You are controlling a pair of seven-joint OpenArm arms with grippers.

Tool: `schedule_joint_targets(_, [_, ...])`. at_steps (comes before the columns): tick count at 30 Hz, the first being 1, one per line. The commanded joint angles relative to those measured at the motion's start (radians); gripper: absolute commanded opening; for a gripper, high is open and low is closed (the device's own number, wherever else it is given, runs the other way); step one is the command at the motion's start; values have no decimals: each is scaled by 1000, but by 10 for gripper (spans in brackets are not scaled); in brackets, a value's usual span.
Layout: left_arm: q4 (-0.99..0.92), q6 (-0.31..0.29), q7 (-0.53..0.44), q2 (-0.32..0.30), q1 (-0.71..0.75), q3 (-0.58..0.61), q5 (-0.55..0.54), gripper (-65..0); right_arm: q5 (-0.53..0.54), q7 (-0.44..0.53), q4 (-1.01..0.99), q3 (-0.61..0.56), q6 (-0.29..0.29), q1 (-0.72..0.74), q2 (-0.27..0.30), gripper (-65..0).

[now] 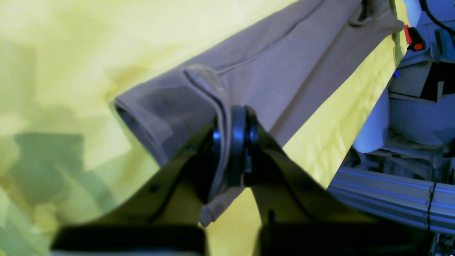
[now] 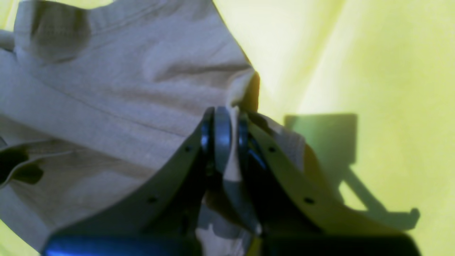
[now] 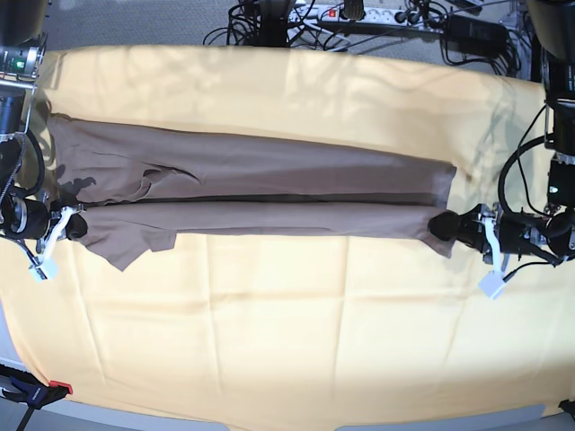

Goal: Fold the T-shirt properly
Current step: 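Grasp the hem corners and fold the hem over toward the collar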

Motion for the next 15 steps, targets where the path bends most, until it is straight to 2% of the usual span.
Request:
schedule_joint_targets(1, [13, -3, 1, -19, -14, -10, -21, -559, 11, 13, 17, 8, 1, 29, 36, -449])
schedule_joint_targets(3, [13, -3, 1, -16, 2, -10, -21, -373, 11, 14, 17, 8, 1, 29, 53, -270])
schedule_joint_targets(4, [13, -3, 1, -13, 10, -10, -21, -310, 13, 15, 17, 8, 1, 29, 61, -229])
schedule_joint_targets(5, [13, -3, 1, -11, 16, -10, -21, -289, 26, 16, 17, 9, 1, 31, 67, -226])
schedule_joint_targets(11, [13, -3, 1, -8, 54, -10, -21, -290, 129, 39, 17, 10, 1, 45, 64, -226])
schedule_joint_targets(13, [13, -4, 1, -8, 61, -10, -21, -290, 117, 77, 17, 10, 1, 46, 43, -226])
schedule_joint_targets(15, [13, -12, -2, -8, 62, -10, -21, -290, 61, 122, 17, 10, 1, 53, 8, -226])
